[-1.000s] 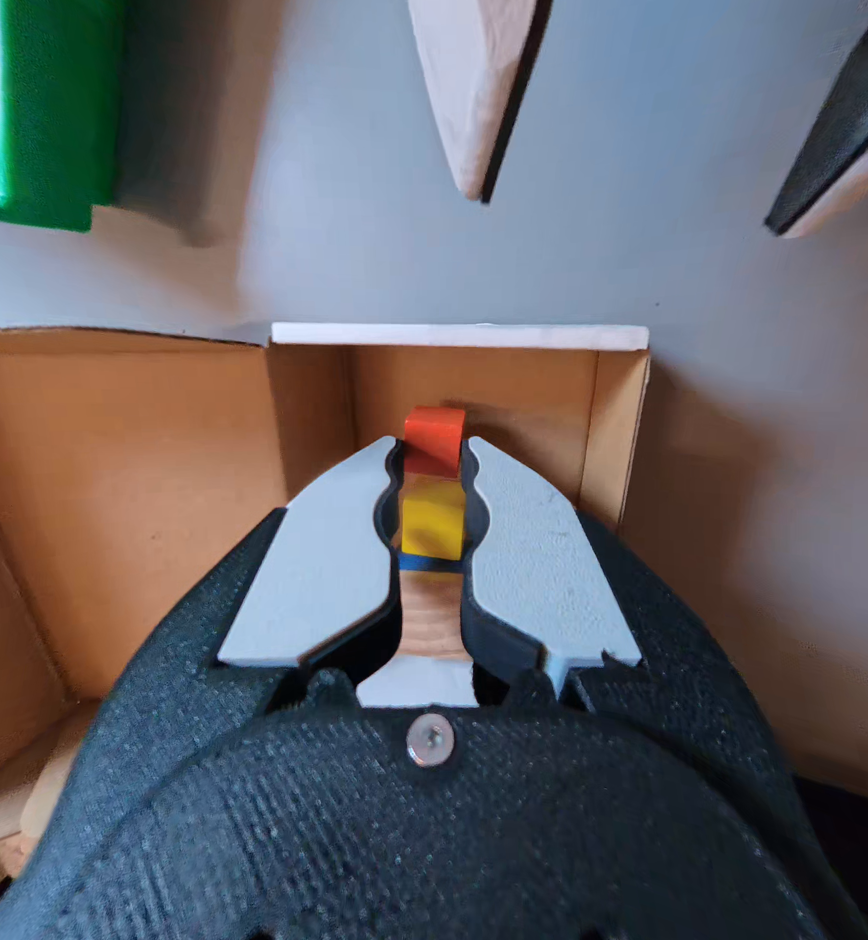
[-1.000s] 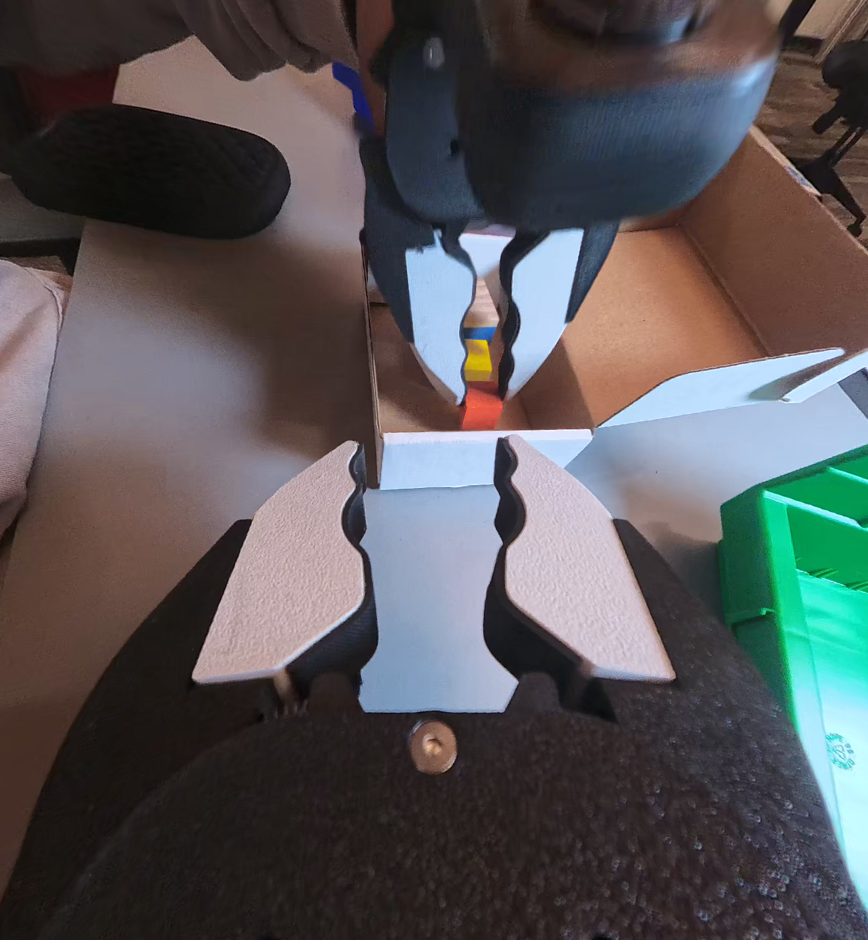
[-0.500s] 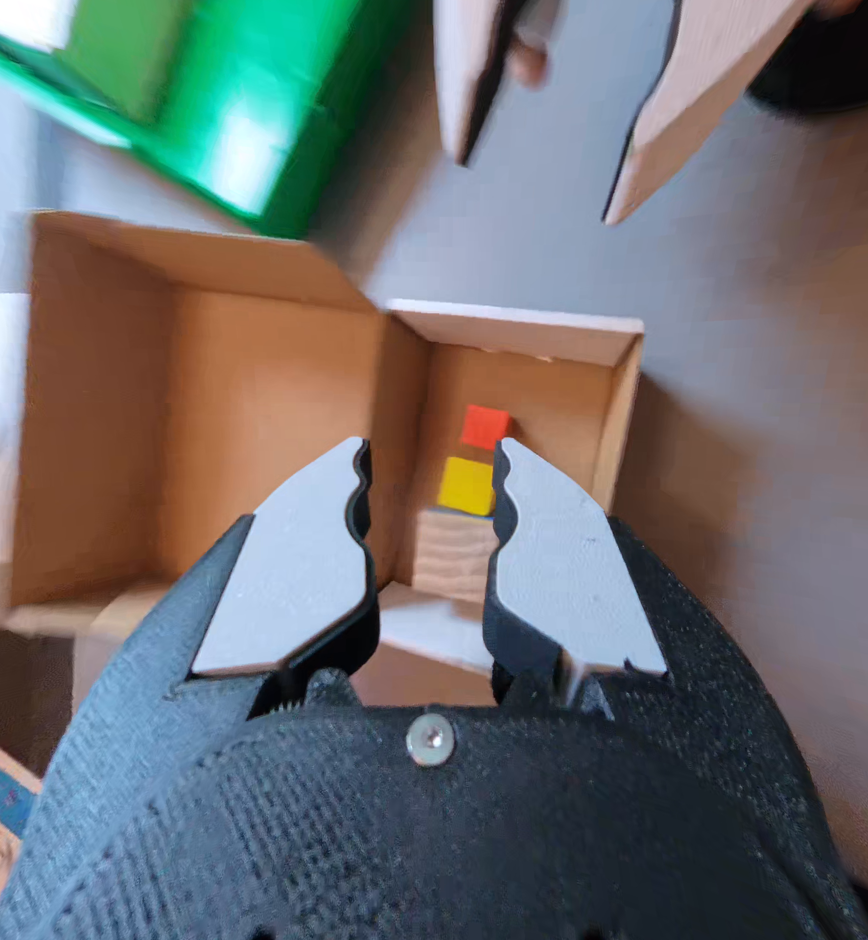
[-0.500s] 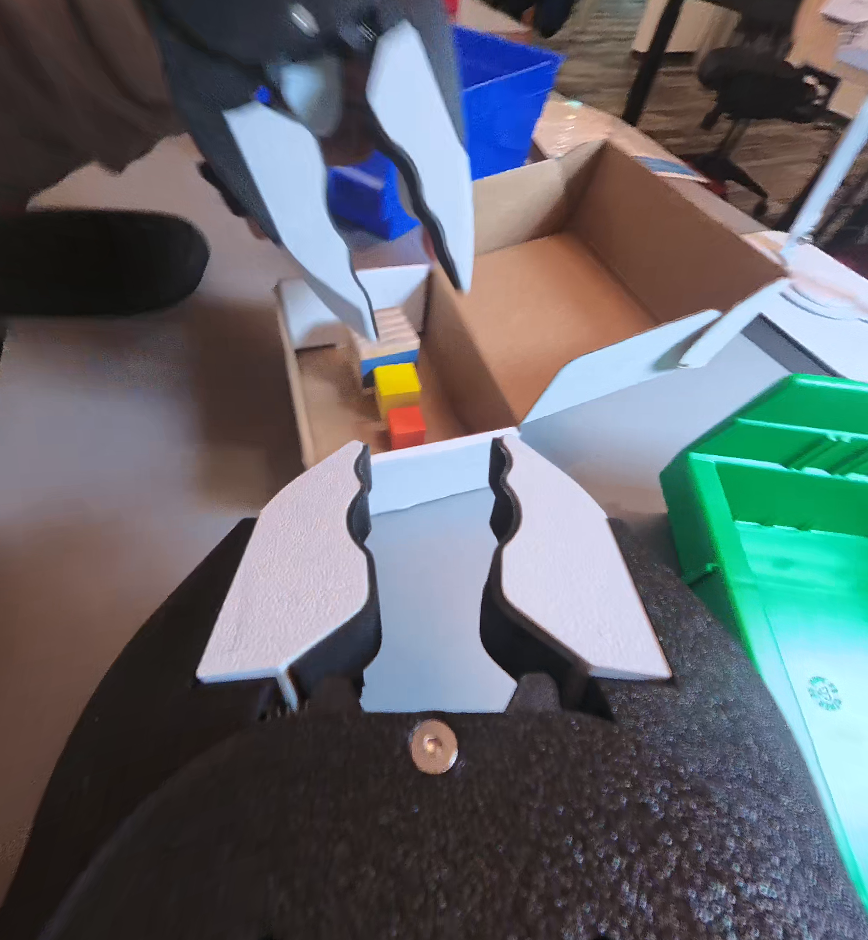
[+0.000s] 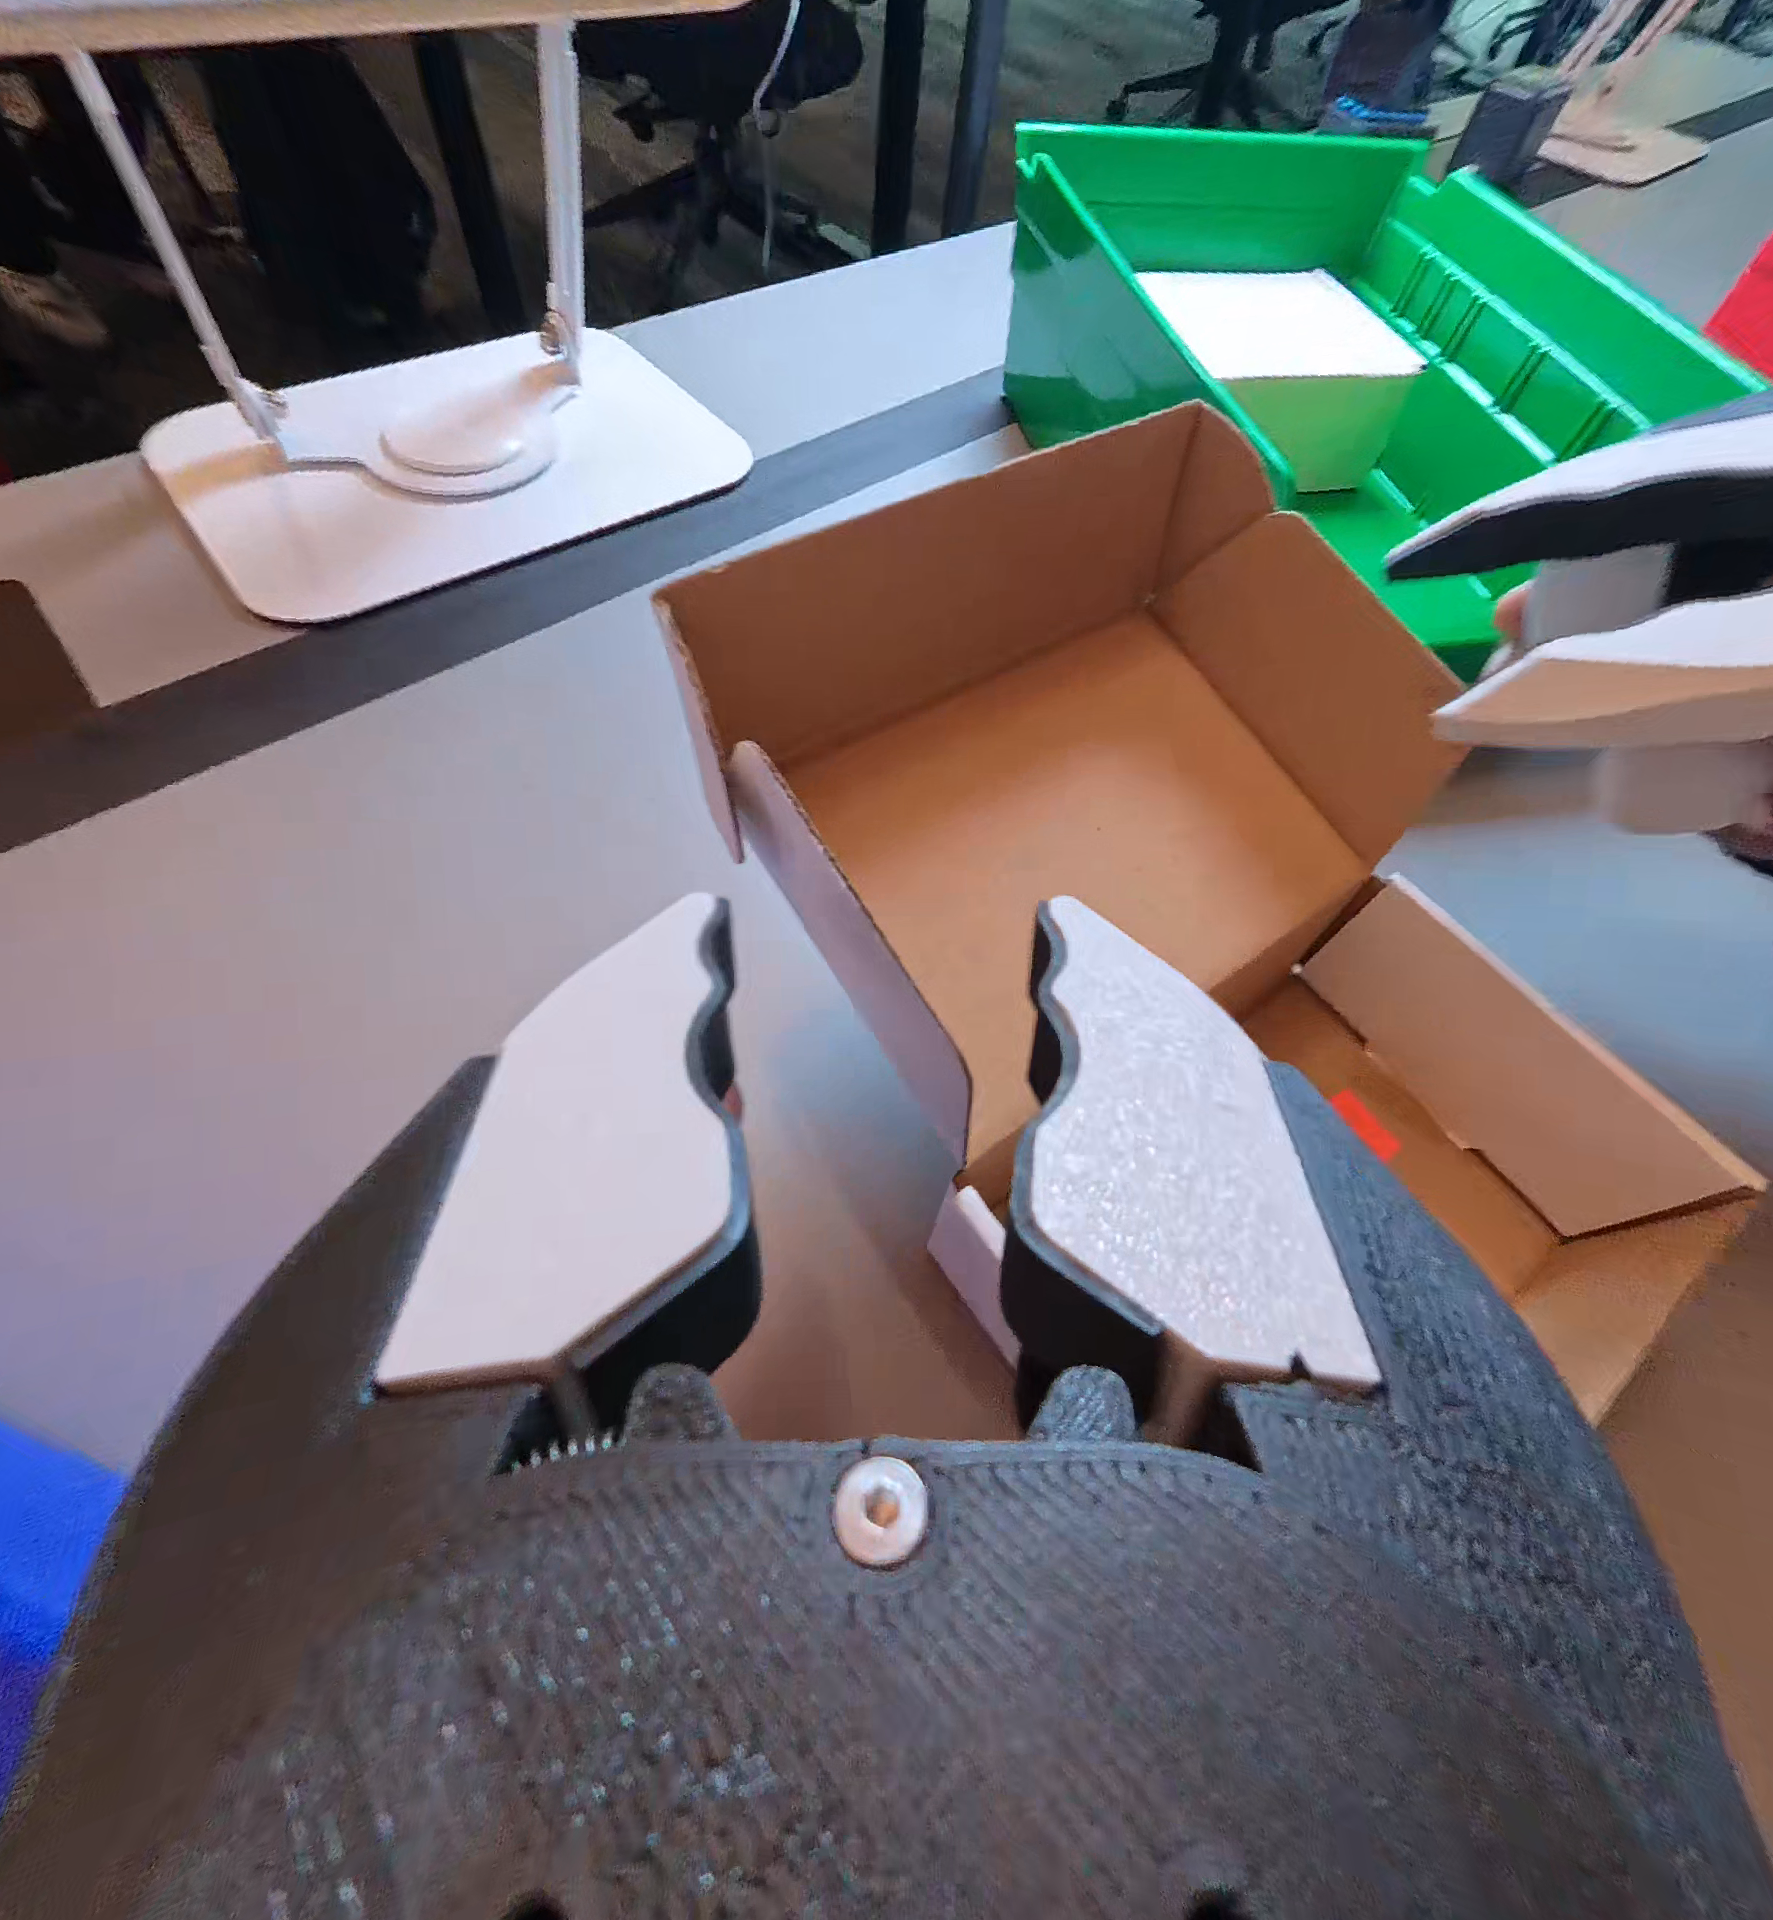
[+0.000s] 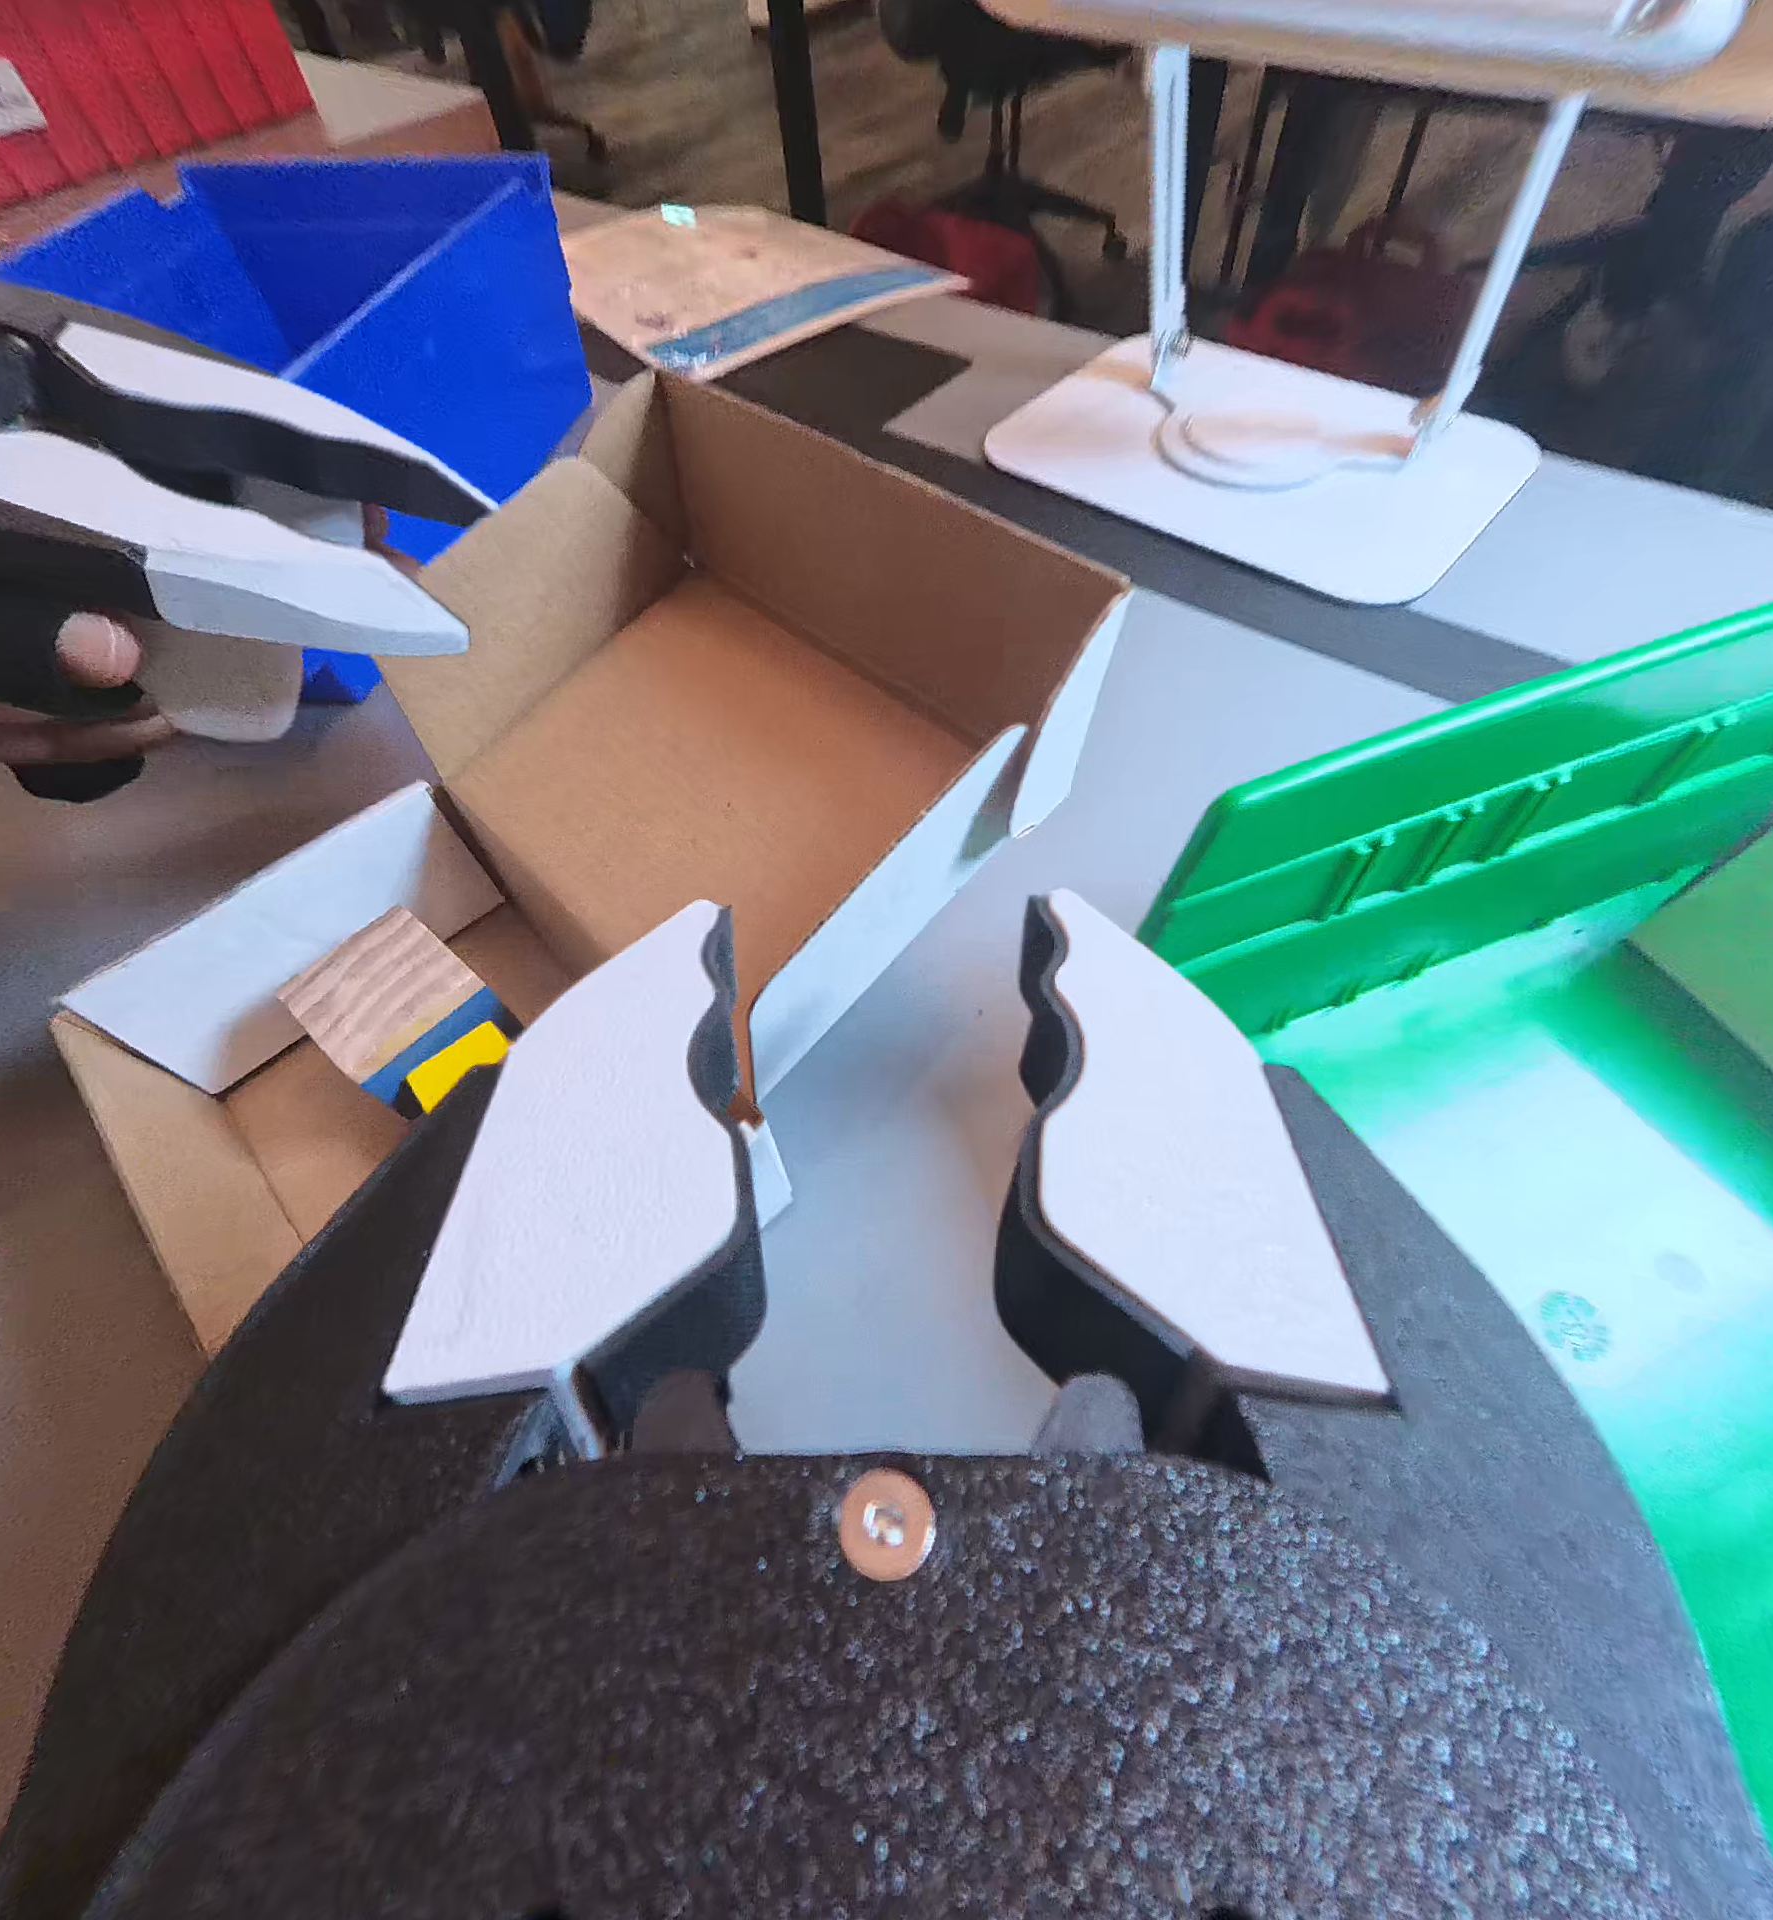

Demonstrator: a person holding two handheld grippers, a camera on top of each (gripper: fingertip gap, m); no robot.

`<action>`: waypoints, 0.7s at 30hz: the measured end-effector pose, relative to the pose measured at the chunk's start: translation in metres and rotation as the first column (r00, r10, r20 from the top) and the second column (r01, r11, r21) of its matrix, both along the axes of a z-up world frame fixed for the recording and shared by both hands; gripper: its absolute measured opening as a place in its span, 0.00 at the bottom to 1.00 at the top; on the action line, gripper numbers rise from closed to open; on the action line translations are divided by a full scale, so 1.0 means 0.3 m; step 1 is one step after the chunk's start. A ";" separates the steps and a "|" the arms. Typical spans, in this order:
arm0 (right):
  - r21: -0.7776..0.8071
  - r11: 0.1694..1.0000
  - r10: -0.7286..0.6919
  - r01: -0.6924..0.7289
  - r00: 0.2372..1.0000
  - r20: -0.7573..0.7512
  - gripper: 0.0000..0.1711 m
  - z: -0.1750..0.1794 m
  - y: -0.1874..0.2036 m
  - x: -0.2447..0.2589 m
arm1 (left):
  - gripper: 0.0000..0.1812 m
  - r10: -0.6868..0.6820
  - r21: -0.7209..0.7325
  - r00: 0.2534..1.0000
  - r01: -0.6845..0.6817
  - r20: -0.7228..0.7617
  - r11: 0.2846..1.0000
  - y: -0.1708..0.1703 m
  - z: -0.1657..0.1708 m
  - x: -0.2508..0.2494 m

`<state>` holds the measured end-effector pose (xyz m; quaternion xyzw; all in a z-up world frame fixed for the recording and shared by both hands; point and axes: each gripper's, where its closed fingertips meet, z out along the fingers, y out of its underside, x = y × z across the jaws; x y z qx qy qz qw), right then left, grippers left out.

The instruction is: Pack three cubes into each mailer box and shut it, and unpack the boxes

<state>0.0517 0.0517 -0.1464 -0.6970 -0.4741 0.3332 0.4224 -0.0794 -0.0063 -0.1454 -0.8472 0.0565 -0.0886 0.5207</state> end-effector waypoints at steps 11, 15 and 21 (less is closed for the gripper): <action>0.319 0.940 0.145 -0.119 0.988 -0.059 0.16 0.024 -0.115 0.003 | 0.12 -0.146 0.223 0.981 0.172 -0.130 0.960 -0.128 0.040 0.105; 0.376 0.896 0.280 -0.235 0.958 -0.068 0.16 0.030 -0.228 0.091 | 0.15 -0.257 0.294 0.932 0.329 -0.257 0.898 -0.253 0.047 0.190; 0.277 0.849 0.469 -0.451 0.883 0.003 0.20 -0.039 -0.371 0.175 | 0.19 -0.456 0.213 0.827 0.535 -0.327 0.818 -0.394 -0.008 0.296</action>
